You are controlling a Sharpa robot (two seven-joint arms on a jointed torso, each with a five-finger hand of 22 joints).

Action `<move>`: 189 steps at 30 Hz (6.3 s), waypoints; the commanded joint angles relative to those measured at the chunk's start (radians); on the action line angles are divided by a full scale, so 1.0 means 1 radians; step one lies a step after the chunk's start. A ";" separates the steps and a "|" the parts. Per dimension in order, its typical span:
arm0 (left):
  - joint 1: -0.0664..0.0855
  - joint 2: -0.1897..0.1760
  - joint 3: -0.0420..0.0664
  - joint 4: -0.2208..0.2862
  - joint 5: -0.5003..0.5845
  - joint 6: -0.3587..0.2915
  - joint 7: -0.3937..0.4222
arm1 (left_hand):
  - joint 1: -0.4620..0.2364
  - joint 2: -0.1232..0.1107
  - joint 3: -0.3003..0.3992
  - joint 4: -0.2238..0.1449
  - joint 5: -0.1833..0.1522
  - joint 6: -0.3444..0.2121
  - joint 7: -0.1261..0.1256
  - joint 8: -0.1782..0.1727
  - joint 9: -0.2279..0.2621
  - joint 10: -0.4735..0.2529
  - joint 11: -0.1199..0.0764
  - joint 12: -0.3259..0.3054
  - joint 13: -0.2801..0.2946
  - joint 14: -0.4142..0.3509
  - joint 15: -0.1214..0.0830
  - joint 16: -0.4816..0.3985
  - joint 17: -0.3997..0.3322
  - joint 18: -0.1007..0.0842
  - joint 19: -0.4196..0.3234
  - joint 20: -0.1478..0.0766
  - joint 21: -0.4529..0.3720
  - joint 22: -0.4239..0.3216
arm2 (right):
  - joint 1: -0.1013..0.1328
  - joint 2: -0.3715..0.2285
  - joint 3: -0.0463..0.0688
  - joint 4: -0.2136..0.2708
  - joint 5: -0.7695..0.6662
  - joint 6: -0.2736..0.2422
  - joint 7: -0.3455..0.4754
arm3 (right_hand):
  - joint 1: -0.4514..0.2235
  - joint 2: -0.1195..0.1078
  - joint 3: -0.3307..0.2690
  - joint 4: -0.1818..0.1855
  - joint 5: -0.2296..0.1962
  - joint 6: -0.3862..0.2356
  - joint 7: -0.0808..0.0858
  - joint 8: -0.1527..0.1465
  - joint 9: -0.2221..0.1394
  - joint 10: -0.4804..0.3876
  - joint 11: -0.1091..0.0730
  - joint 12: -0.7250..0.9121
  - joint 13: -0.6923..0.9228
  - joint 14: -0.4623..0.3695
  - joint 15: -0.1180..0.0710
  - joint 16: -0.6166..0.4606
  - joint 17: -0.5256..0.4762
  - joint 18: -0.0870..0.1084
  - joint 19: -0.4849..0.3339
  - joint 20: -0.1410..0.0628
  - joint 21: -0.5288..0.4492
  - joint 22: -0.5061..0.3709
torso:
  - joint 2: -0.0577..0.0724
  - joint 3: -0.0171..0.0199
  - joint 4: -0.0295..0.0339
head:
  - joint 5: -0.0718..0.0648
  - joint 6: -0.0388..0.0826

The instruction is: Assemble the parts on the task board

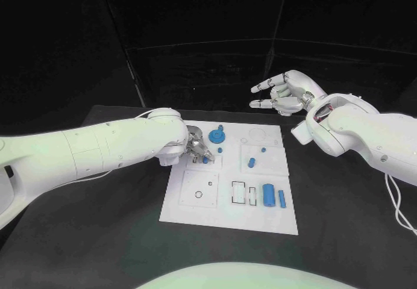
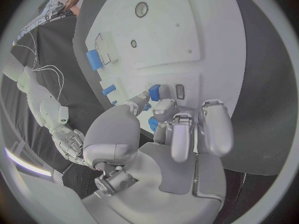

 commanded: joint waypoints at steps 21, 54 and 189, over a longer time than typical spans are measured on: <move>-0.002 -0.027 0.027 0.043 0.000 -0.044 -0.007 | 0.034 0.011 -0.204 0.064 -0.008 0.006 -0.006 0.000 -0.003 0.002 -0.008 0.008 -0.004 0.104 -0.012 0.003 0.263 -0.012 0.003 -0.012 -0.004 -0.001 | 0.002 0.003 0.001 -0.006 0.003 -0.001 0.010 | -0.003 0.006 -0.010 0.005 0.004 -0.008 0.002 0.003 -0.001 -0.010 0.000 -0.007 -0.005 0.059 0.000 -0.006 0.059 0.005 -0.007 0.000 -0.007 -0.003 | -0.001 -0.0007 -0.0005 | 0.000 0.006; 0.050 0.026 0.097 -0.201 -0.028 0.085 -0.019 | 0.164 0.045 -0.348 0.086 -0.007 -0.064 0.041 -0.109 -0.110 -0.040 0.033 -0.015 -0.056 0.104 0.022 0.003 0.263 -0.005 -0.010 0.018 -0.037 -0.037 | 0.002 0.014 0.001 -0.023 0.003 0.003 0.008 | -0.005 0.008 -0.012 0.008 0.006 -0.009 0.002 0.003 -0.002 -0.010 0.000 -0.007 -0.005 0.059 0.000 -0.006 0.061 0.004 -0.006 0.000 -0.007 -0.002 | 0.002 -0.0014 -0.0006 | 0.003 0.020; -0.020 -0.172 0.080 0.104 -0.035 -0.160 0.127 | 0.229 0.051 0.319 -0.217 0.025 -0.026 0.032 -0.041 -0.183 -0.041 0.021 -0.070 -0.144 0.104 0.014 0.003 0.263 -0.006 -0.007 0.014 -0.034 -0.017 | 0.001 0.015 0.000 -0.031 0.003 0.026 0.003 | -0.014 0.014 -0.019 0.018 0.008 -0.009 0.002 0.005 -0.001 -0.008 0.000 -0.005 -0.004 0.060 0.000 -0.006 0.062 0.004 -0.005 0.000 -0.008 -0.003 | 0.000 -0.0006 0.0010 | 0.021 0.006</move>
